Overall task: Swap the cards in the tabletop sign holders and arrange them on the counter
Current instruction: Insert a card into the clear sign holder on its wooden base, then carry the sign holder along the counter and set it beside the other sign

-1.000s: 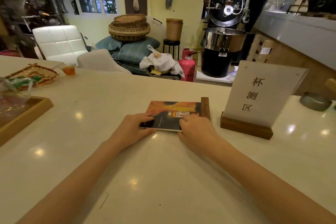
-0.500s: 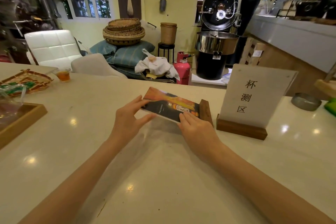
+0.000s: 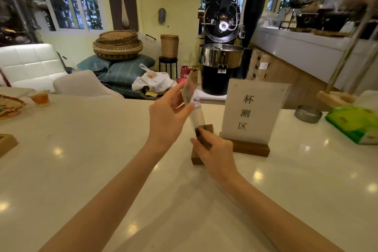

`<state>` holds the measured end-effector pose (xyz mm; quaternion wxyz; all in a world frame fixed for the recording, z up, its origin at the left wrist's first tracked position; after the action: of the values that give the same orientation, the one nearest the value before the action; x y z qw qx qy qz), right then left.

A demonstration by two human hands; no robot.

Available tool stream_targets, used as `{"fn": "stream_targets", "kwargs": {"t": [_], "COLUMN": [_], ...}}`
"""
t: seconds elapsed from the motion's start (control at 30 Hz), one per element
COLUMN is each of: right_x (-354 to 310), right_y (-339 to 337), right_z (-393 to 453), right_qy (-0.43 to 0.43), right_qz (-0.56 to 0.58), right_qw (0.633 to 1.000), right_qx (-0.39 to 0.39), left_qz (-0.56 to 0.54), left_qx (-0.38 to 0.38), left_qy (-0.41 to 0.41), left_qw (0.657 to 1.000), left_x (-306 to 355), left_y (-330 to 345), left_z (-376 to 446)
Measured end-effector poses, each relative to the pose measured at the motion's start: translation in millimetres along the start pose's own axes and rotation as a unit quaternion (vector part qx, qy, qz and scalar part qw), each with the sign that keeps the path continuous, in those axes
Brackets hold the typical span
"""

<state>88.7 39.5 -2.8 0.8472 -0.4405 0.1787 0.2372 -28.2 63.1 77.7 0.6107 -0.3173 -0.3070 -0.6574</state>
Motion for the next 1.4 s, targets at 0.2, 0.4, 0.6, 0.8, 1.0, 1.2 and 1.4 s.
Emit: {"fn": "stream_targets", "kwargs": {"t": [0.2,0.4,0.6,0.8,1.0,1.2,1.4], "right_x": [21.4,31.3,44.5,119.0,167.5,172.8,169.3], "right_y": [-5.7,-10.8,-27.5,-74.3,-127.4,-102.6,-97.2], "right_z": [-4.9,-4.9,-1.3,-4.5,4.4,16.4,19.6], "right_qy": [0.093,0.112,0.075,0.179,0.214,0.199,0.199], "right_qz": [0.072,0.103,0.084,0.109,0.018,0.058,0.054], "right_qw": [0.993,0.988,0.990,0.977,0.973,0.978,0.978], "right_qx": [-0.003,-0.019,-0.088,-0.034,0.083,-0.039,-0.041], "left_qz": [0.013,0.034,0.034,0.061,0.103,0.135,0.144], "left_qx": [-0.019,-0.010,-0.005,-0.058,-0.058,-0.066,-0.073], "left_qy": [0.013,0.003,-0.004,-0.101,-0.160,-0.160,-0.154], "left_qw": [1.000,0.999,0.999,0.991,0.980,0.976,0.975], "left_x": [1.9,-2.9,-1.7,-38.6,-70.8,-69.7,-71.6], "left_y": [28.1,38.5,41.0,48.2,48.4,47.9,46.6], "left_z": [-4.1,-6.9,-13.1,-39.8,-53.9,-58.5,-57.3]}}
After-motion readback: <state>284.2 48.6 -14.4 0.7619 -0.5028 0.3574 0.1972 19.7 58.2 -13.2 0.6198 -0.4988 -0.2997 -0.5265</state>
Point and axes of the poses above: each hand's wrist, its own z-axis towards the middle knuckle, its own y-axis out of the palm, x = y × z, the point moved 6 cm from there along z, towards the middle knuckle, and after that the axes turned 15 degrees about -z, right-handed, at the moved point
